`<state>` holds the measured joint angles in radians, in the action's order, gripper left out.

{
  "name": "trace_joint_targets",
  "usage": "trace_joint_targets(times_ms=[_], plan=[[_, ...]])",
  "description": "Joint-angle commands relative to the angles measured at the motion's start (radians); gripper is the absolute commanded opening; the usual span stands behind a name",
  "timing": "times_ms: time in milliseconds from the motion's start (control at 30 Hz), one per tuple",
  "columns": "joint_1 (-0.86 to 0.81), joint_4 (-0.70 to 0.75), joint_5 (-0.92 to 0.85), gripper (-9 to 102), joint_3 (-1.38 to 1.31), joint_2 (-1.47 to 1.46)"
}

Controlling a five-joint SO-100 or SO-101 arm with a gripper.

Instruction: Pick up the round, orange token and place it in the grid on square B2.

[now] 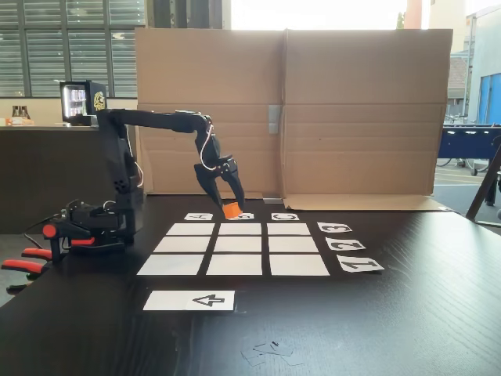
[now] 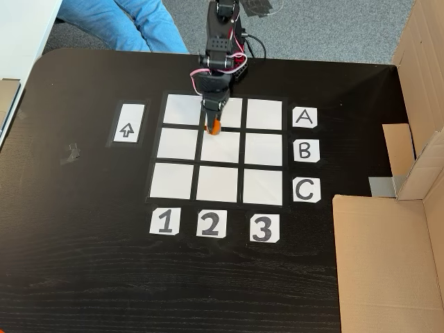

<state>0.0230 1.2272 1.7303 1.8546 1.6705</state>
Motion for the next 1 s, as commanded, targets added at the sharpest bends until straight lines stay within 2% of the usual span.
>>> trace_joint_targets(times_ms=[0, 267, 800, 833, 967], plan=[[0.006, -0.041, 0.009, -1, 0.009, -0.029], [0.009, -0.135, 0.021, -1, 0.029, -0.133], [0.041, -0.192, 0.057, -1, 0.005, -0.212], [0.041, -0.193, 0.055, 1, 0.006, -0.21], [0.032, -0.193, 0.057, 33, 0.028, -0.199]])
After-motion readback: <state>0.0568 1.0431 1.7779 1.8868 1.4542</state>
